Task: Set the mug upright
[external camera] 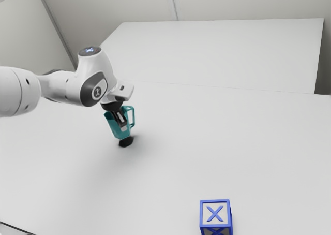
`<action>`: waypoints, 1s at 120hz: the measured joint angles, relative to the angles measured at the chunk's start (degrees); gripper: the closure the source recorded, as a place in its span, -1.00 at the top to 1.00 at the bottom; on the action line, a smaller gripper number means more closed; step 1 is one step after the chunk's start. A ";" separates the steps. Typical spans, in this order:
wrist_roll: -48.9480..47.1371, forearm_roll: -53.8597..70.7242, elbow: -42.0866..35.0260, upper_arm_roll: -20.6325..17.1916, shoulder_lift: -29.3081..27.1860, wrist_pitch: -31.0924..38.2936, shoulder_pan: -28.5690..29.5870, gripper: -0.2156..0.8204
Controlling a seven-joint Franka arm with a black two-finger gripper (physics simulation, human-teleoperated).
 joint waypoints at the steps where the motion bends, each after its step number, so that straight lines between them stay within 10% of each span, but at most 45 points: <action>1: -0.13 0.02 -0.09 0.00 0.00 0.27 -0.01 -0.92; 120: -8.20 0.67 -6.01 0.01 1.03 11.69 0.05 -0.76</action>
